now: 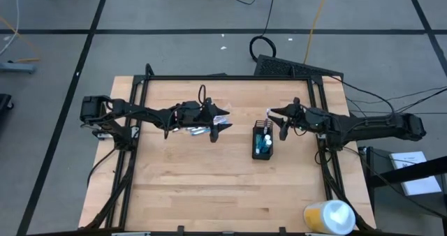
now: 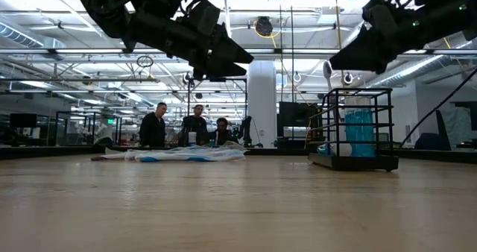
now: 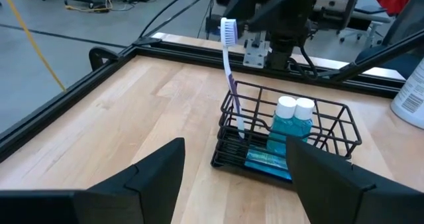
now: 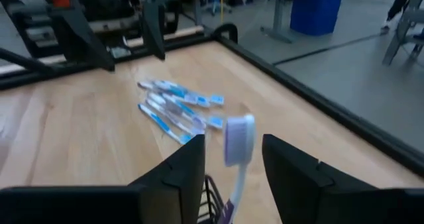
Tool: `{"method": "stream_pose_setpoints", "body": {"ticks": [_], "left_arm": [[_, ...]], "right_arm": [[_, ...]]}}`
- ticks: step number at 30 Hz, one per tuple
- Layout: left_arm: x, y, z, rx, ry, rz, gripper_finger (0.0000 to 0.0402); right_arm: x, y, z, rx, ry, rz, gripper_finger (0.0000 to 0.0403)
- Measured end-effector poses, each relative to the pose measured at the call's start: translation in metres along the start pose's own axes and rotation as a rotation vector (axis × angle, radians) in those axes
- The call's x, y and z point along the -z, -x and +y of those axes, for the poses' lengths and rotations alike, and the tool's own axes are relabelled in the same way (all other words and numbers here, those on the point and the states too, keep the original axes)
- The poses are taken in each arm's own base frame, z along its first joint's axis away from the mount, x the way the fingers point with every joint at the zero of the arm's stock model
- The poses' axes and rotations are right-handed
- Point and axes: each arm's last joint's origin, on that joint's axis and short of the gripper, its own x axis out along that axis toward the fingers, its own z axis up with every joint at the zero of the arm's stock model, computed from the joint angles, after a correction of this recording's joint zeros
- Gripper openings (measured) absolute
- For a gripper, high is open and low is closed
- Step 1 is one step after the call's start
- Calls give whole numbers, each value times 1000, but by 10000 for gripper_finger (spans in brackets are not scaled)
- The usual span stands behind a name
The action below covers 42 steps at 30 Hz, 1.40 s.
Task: Pick & Place toothbrushing station
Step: Put the purple toothbrush into the top section of the mesh organizer, then put the blue toothbrush into the bottom section of the mesh organizer
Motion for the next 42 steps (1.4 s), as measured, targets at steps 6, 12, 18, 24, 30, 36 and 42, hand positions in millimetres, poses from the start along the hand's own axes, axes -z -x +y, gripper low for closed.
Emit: {"method": "stream_pose_setpoints", "body": {"ticks": [6, 12, 18, 24, 30, 36, 42], "left_arm": [[1, 0, 0, -1, 2, 14, 267], [1, 0, 0, -1, 4, 13, 267], [-4, 6, 0, -1, 1, 11, 267], [-17, 25, 4, -30, 11, 53, 267], [-13, 54, 7, -133, 30, 267, 267], [6, 78, 11, -305, 157, 532, 267], [33, 95, 14, -464, 270, 820, 267]], "right_arm": [[-8, 10, -2, -11, 7, -68, 139], [-14, 20, -4, -25, -18, -130, 139], [-24, 28, -3, -116, -22, -222, 135], [-34, 32, -1, -140, 49, -336, 133], [-35, 31, -1, -137, 69, -343, 132], [-33, 30, -1, -135, 75, -322, 128], [-32, 29, -1, -135, 79, -315, 128]]}}
